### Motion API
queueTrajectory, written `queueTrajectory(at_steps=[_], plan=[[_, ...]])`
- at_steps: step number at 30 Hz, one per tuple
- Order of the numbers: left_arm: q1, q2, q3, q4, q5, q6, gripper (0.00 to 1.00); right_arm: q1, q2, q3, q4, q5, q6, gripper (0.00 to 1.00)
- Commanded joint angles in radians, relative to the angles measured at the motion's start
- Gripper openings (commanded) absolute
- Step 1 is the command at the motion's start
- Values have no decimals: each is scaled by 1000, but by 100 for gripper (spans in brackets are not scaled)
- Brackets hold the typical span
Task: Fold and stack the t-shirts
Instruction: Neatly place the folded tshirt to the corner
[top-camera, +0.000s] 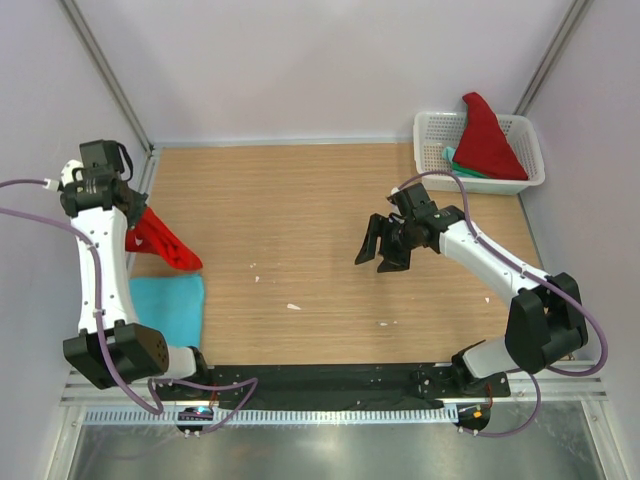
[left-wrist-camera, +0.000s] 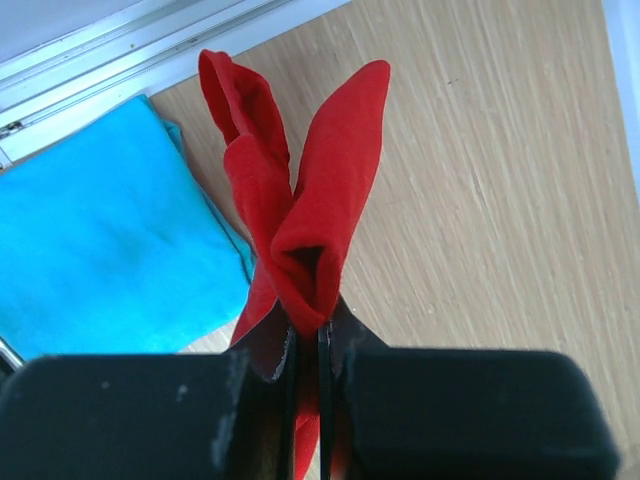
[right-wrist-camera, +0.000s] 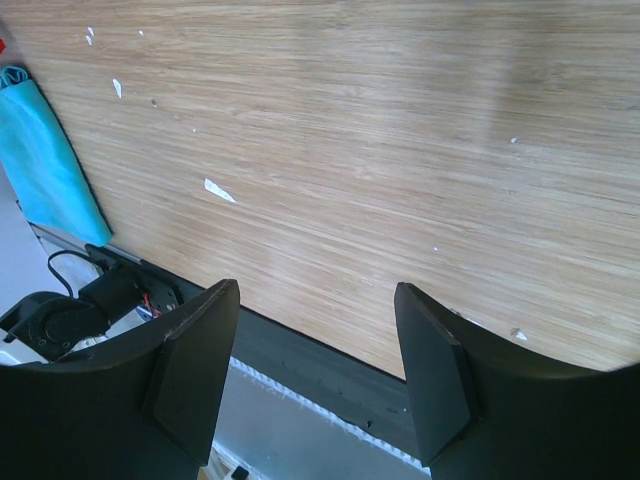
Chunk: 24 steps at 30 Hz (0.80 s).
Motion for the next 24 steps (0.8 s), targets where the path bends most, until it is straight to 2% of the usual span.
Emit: queueTrajectory(at_steps=[1, 8, 18, 24], plan=[[4, -8, 62, 7, 11, -5, 0, 4, -1, 32, -7, -11, -24, 70], [6, -32, 70, -25, -12, -25, 0, 4, 2, 35, -13, -9, -34, 70], [6, -92, -28, -43, -3, -39, 0, 4, 13, 27, -8, -21, -36, 70], [6, -136, -115, -50, -64, -10, 0, 4, 7, 23, -8, -23, -34, 70]])
